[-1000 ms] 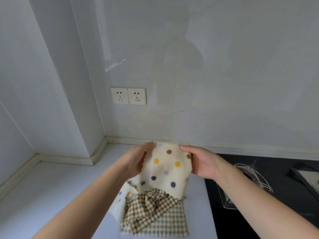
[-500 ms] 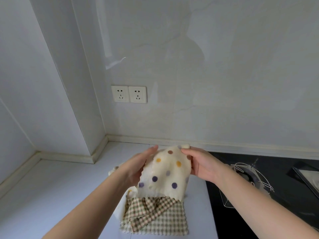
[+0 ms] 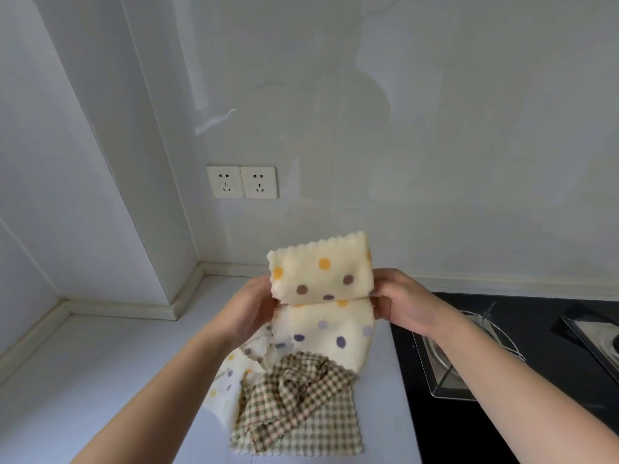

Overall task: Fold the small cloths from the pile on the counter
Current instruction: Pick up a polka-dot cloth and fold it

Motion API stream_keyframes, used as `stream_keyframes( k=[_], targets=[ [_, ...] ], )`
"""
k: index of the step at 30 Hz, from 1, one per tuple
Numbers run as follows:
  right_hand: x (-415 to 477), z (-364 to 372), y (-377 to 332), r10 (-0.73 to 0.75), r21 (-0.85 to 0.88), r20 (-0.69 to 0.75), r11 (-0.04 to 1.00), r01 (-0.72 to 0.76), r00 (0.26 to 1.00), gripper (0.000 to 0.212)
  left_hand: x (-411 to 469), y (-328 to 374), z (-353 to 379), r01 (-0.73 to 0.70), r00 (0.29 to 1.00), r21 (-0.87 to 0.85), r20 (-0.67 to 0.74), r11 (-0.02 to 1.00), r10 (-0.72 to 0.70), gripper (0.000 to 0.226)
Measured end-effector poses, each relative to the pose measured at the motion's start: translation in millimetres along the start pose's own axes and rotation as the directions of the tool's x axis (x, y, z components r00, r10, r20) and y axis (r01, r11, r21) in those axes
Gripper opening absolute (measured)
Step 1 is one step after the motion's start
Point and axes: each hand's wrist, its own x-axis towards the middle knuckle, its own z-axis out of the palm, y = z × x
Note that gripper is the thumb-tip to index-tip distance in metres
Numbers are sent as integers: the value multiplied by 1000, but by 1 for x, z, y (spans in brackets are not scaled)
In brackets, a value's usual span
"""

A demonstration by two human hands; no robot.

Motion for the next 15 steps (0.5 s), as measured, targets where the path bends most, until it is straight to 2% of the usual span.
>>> stream_keyframes(
  k=[2,3,6,7,9,11,13,14,15],
  targets=[
    [-2,0,-5,-27,-116,71,993,36,997,32,-1,1,-2,6,1000,200,-12,980,-3,58],
    [-3,1,-7,-29,-184,76,982,42,997,33,-2,3,-1,-11,1000,308,5,951,11,56],
    [-3,5,-3,-122,-480,23,869,118,992,22,3,-6,-6,3,999,445,-50,896,22,16],
    [-3,7,-2,-150,-548,30,824,141,988,21,3,-8,-5,3,996,474,-76,881,37,21],
    [-3,13,1,-168,-588,48,792,164,985,30,3,-7,-4,-16,994,513,-84,858,69,40],
    [-1,20,0,-196,-596,62,780,193,979,47,2,-5,0,-57,994,655,-30,754,102,51],
    [1,25,-2,-240,-610,53,761,222,969,57,3,-5,6,-99,992,784,29,613,124,30],
    [2,26,-1,-246,-610,40,762,219,968,57,2,-6,10,-113,990,793,38,599,136,16],
    [2,23,-1,-223,-615,29,764,193,974,55,1,-8,12,-136,985,777,40,615,168,15]
  ],
)
